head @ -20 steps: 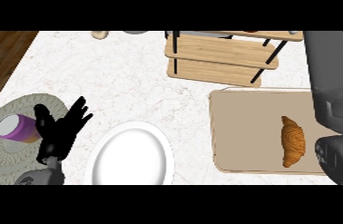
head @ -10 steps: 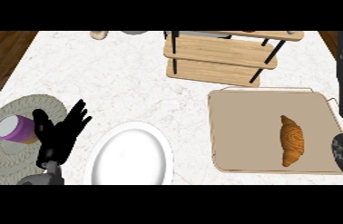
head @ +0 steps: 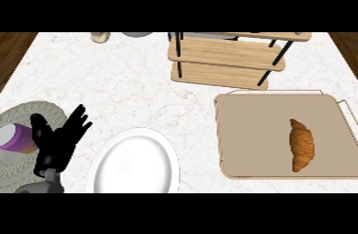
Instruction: Pick the tomato from the tray and place it in the tiered shelf
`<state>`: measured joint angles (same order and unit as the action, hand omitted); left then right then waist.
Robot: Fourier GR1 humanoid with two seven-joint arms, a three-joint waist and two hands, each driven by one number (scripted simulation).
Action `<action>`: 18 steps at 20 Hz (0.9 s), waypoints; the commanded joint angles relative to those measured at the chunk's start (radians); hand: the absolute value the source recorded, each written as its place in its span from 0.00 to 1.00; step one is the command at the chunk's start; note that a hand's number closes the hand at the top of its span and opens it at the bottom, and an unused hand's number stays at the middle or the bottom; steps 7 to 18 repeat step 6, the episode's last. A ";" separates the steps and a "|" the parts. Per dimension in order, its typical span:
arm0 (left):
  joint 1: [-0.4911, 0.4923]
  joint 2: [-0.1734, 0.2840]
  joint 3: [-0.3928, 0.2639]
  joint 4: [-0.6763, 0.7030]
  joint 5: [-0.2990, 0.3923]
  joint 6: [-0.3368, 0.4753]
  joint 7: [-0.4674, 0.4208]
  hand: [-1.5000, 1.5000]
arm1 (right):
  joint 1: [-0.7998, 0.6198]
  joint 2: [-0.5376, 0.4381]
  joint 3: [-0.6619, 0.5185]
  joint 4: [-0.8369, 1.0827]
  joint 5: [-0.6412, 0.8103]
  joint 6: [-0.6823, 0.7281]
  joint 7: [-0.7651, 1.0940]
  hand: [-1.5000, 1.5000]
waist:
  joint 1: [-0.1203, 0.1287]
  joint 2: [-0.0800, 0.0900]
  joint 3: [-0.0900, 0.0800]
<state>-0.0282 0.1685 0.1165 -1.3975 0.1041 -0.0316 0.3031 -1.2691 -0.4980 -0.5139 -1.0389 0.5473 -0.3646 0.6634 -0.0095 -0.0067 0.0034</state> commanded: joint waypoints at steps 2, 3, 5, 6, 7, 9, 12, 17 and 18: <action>-0.024 0.023 0.026 0.073 0.016 -0.031 -0.010 0.50 | 0.138 -0.090 -0.079 -0.130 -0.141 0.126 -0.010 0.00 | -0.006 0.003 -0.003; 0.006 -0.024 -0.016 0.010 -0.018 0.021 0.018 0.50 | 0.170 -0.078 -0.061 -0.186 -0.144 0.143 0.033 0.00 | -0.003 0.001 -0.003; -0.027 -0.014 0.001 0.066 -0.006 -0.004 -0.023 0.50 | 0.197 -0.110 -0.074 -0.224 -0.189 0.182 0.033 0.00 | -0.001 0.004 -0.003; -0.028 0.000 0.015 0.038 0.006 0.000 0.015 0.50 | 0.198 -0.166 -0.111 -0.233 -0.236 0.251 0.046 0.00 | -0.005 0.002 -0.003; -0.028 0.000 0.015 0.038 0.006 0.000 0.015 0.50 | 0.198 -0.166 -0.111 -0.233 -0.236 0.251 0.046 0.00 | -0.005 0.002 -0.003; -0.028 0.000 0.015 0.038 0.006 0.000 0.015 0.50 | 0.198 -0.166 -0.111 -0.233 -0.236 0.251 0.046 0.00 | -0.005 0.002 -0.003; -0.028 0.000 0.015 0.038 0.006 0.000 0.015 0.50 | 0.198 -0.166 -0.111 -0.233 -0.236 0.251 0.046 0.00 | -0.005 0.002 -0.003; -0.028 0.000 0.015 0.038 0.006 0.000 0.015 0.50 | 0.198 -0.166 -0.111 -0.233 -0.236 0.251 0.046 0.00 | -0.005 0.002 -0.003; -0.028 0.000 0.015 0.038 0.006 0.000 0.015 0.50 | 0.198 -0.166 -0.111 -0.233 -0.236 0.251 0.046 0.00 | -0.005 0.002 -0.003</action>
